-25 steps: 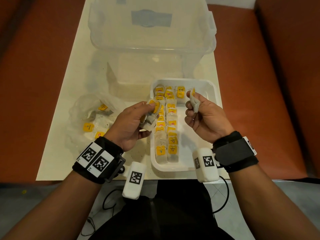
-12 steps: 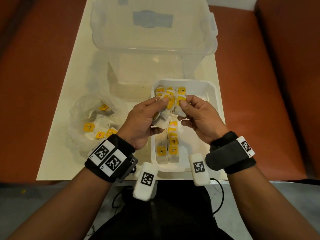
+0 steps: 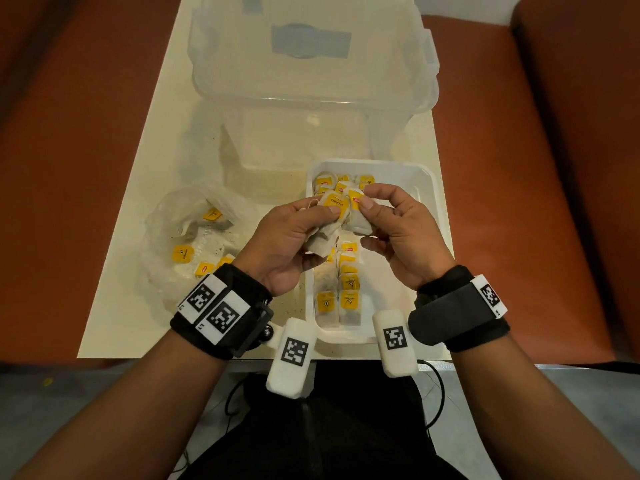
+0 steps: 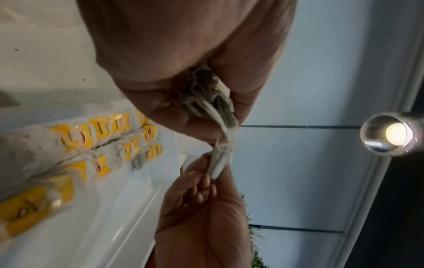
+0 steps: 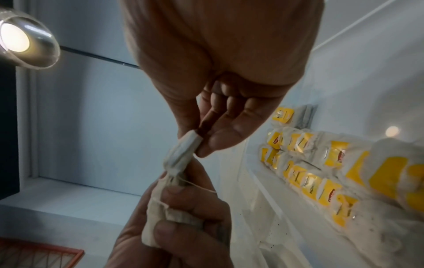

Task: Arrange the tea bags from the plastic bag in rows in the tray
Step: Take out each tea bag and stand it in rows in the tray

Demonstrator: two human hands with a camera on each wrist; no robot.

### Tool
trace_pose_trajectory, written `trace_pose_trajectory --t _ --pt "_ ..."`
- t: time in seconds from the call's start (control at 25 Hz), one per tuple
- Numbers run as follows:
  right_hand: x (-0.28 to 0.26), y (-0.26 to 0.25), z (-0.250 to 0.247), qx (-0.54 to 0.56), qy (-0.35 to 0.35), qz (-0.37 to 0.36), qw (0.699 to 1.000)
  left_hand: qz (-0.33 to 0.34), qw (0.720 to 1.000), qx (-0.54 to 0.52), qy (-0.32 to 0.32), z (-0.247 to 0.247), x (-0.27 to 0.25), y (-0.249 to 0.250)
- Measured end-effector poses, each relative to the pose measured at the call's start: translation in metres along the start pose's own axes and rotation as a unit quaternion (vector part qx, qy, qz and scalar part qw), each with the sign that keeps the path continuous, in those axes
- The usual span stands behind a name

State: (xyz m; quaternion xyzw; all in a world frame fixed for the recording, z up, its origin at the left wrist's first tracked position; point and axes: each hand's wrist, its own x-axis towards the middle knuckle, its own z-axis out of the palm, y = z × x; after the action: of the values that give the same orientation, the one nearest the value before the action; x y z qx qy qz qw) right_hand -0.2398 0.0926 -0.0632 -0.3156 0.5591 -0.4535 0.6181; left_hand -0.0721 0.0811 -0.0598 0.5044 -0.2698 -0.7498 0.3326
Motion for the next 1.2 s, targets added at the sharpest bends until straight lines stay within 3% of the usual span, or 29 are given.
trace_pose_trajectory --t 0.16,0.44,0.92,1.2 --pt "-0.003 0.001 0.002 0.003 -0.019 0.018 1.000 -0.013 1.000 -0.017 -0.017 0.001 -0.001 0.002" --pt "-0.011 -0.001 0.000 -0.051 -0.059 -0.012 0.997 -0.019 1.000 -0.001 0.004 0.001 -0.003 0.006" --pt "-0.005 -0.006 -0.004 0.046 -0.025 0.050 0.997 -0.012 0.999 0.035 -0.002 0.003 0.002 0.008" --pt "0.000 -0.004 -0.013 0.041 -0.021 0.057 0.997 -0.002 0.998 0.066 -0.001 0.007 0.009 0.009"
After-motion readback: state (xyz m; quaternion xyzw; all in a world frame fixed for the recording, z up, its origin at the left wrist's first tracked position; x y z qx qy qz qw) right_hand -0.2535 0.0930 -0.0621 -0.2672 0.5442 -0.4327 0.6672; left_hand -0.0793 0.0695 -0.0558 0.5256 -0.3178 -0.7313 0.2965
